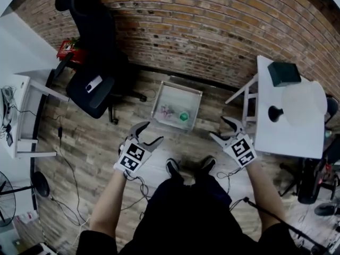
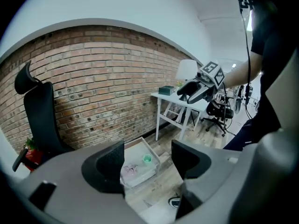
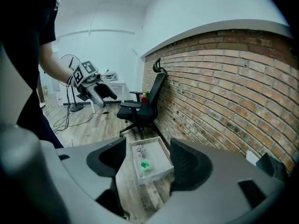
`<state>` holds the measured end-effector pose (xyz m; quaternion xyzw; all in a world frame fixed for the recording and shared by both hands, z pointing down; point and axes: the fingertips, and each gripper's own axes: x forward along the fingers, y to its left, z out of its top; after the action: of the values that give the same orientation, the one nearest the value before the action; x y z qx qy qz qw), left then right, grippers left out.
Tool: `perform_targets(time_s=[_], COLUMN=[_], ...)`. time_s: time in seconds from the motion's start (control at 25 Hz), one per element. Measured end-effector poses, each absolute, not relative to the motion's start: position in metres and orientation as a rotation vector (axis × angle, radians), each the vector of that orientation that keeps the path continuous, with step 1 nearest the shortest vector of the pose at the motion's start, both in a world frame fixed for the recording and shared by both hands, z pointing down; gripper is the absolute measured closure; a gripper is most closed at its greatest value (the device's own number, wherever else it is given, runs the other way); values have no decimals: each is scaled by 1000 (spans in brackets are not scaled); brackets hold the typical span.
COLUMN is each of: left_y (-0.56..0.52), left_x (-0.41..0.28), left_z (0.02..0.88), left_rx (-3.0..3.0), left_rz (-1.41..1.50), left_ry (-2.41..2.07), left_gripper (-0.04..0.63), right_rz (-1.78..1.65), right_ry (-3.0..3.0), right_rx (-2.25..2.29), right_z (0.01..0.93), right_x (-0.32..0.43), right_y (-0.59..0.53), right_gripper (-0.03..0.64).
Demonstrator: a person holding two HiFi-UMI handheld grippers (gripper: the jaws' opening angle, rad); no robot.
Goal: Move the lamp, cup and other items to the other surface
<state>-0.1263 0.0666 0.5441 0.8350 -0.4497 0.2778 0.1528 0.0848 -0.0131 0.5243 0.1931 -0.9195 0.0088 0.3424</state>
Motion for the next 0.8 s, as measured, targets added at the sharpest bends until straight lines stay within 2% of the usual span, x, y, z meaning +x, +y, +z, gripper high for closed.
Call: perform_targets(time_s=[0.36,0.8], left_y=[70,25], left_x=[-141,-141], left_z=[564,608], left_rx=[2363,2267], left_rz=[728,764], left_ry=[-1305,-1351], left_gripper=[284,284], right_rz=[81,93], right_ry=[-2339,-2335], right_rx=[531,442], right_z=[567,670], right_x=[39,5], right_y=[-17,-59], right_gripper=[321,320])
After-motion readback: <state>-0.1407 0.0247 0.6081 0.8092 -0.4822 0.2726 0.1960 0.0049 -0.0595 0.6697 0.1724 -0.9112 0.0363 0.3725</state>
